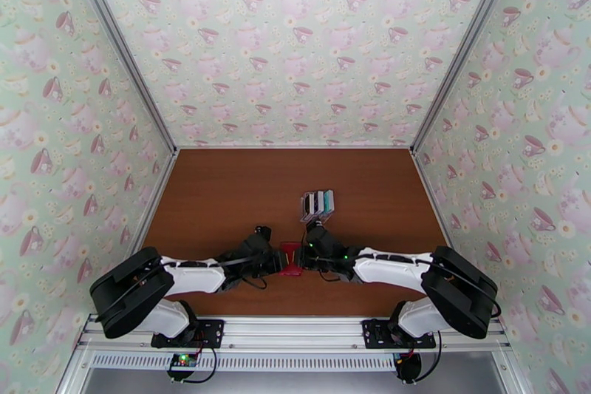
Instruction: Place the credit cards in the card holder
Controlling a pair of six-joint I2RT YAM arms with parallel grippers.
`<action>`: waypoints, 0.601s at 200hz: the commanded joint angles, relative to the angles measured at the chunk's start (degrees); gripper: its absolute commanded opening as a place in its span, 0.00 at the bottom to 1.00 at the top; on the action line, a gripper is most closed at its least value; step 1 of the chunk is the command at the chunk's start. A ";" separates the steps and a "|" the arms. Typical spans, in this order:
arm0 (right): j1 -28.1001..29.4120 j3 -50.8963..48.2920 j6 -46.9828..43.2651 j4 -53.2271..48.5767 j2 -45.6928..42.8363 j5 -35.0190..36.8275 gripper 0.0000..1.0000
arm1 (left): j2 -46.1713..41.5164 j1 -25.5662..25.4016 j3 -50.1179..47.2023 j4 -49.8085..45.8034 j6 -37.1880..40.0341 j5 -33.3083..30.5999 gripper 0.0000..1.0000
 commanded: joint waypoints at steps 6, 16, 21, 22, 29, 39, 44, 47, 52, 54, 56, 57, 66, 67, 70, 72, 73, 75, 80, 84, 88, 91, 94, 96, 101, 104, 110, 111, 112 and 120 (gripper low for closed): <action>-0.07 -1.24 2.41 4.58 -1.09 -2.53 0.34 | -0.84 1.09 -1.45 -10.71 1.59 -1.75 0.34; -0.07 -1.72 3.14 5.60 -1.39 -2.86 0.34 | -1.38 1.41 -1.58 -10.99 1.70 -1.85 0.34; -0.15 -1.97 3.71 6.28 -1.60 -3.01 0.34 | -1.55 1.68 -1.61 -11.03 1.79 -1.85 0.34; -0.15 -1.97 3.71 6.28 -1.60 -3.01 0.34 | -1.58 1.71 -1.60 -11.08 1.80 -1.85 0.34; -0.17 -2.42 4.41 7.59 -1.83 -3.53 0.34 | -1.77 1.97 -1.63 -11.21 1.94 -1.81 0.34; -0.23 -2.92 5.36 8.79 -2.08 -3.94 0.34 | -1.71 2.30 -1.59 -11.30 2.24 -1.70 0.34; -0.20 -3.09 5.76 9.28 -2.18 -4.16 0.34 | -1.58 2.48 -1.56 -11.31 2.29 -1.55 0.34; -0.23 -3.16 6.00 9.59 -2.27 -4.28 0.34 | -1.51 2.59 -1.57 -11.23 2.33 -1.44 0.34; -0.24 -3.29 6.21 10.19 -2.32 -4.56 0.34 | -1.38 2.82 -1.57 -11.09 2.46 -1.35 0.33; -0.25 -3.36 6.38 10.38 -2.35 -4.71 0.34 | -1.36 2.87 -1.58 -11.05 2.50 -1.33 0.33; -0.26 -3.40 6.54 10.56 -2.31 -4.79 0.34 | -1.27 2.92 -1.52 -10.97 2.51 -1.26 0.33; -0.26 -3.40 6.58 10.60 -2.34 -4.86 0.34 | -1.27 2.94 -1.55 -10.96 2.51 -1.25 0.33; -0.26 -3.50 6.98 11.39 -2.30 -5.37 0.34 | -1.05 3.18 -1.59 -10.65 2.60 -1.07 0.33; -0.30 -3.54 7.02 11.50 -2.29 -5.42 0.34 | -1.02 3.21 -1.59 -10.58 2.60 -1.07 0.33; -0.32 -3.58 7.11 11.86 -2.23 -5.63 0.34 | -0.94 3.29 -1.59 -10.41 2.62 -0.98 0.33; -0.32 -3.59 7.13 12.01 -2.20 -5.77 0.34 | -0.92 3.31 -1.63 -10.28 2.60 -0.91 0.33; -0.29 -3.59 7.23 12.07 -2.15 -5.83 0.34 | -0.87 3.36 -1.61 -10.22 2.60 -0.85 0.33; -0.27 -3.59 7.34 12.19 -2.11 -5.99 0.34 | -0.84 3.37 -1.70 -10.13 2.64 -0.81 0.33; -0.34 -3.67 7.53 12.54 -1.96 -6.20 0.34 | -0.74 3.48 -1.69 -9.85 2.67 -0.59 0.33; -0.43 -3.72 7.68 12.85 -1.85 -6.44 0.35 | -0.67 3.48 -1.69 -9.60 2.67 -0.41 0.33; -0.42 -3.76 7.83 13.11 -1.79 -6.53 0.35 | -0.61 3.66 -1.72 -9.40 2.66 -0.28 0.33; -0.52 -3.80 7.99 13.37 -1.53 -6.80 0.34 | -0.57 3.67 -1.69 -9.30 2.68 -0.19 0.33; -0.48 -3.84 8.05 13.59 -1.39 -6.92 0.34 | -0.56 3.66 -1.74 -9.16 2.69 -0.21 0.32; -0.47 -3.85 8.07 13.73 -1.26 -6.99 0.34 | -0.56 3.67 -1.76 -9.12 2.69 -0.19 0.32; -0.60 -4.00 8.34 14.12 -1.02 -7.14 0.35 | -0.56 3.67 -1.69 -8.97 2.67 -0.05 0.33; -0.61 -4.07 8.53 14.50 -0.86 -7.25 0.34 | -0.56 3.74 -1.75 -8.93 2.68 -0.01 0.33; -0.61 -4.26 8.77 15.07 -0.47 -7.60 0.34 | -0.64 3.82 -1.82 -8.69 2.69 0.12 0.32; -0.56 -4.28 8.79 15.19 -0.40 -7.63 0.34 | -0.65 3.83 -1.84 -8.63 2.69 0.15 0.32; -0.59 -4.28 8.85 15.29 -0.37 -7.69 0.34 | -0.65 3.84 -1.89 -8.60 2.64 0.16 0.32; -0.54 -4.29 9.01 15.77 0.17 -7.97 0.34 | -0.73 3.98 -1.96 -8.36 2.69 0.32 0.32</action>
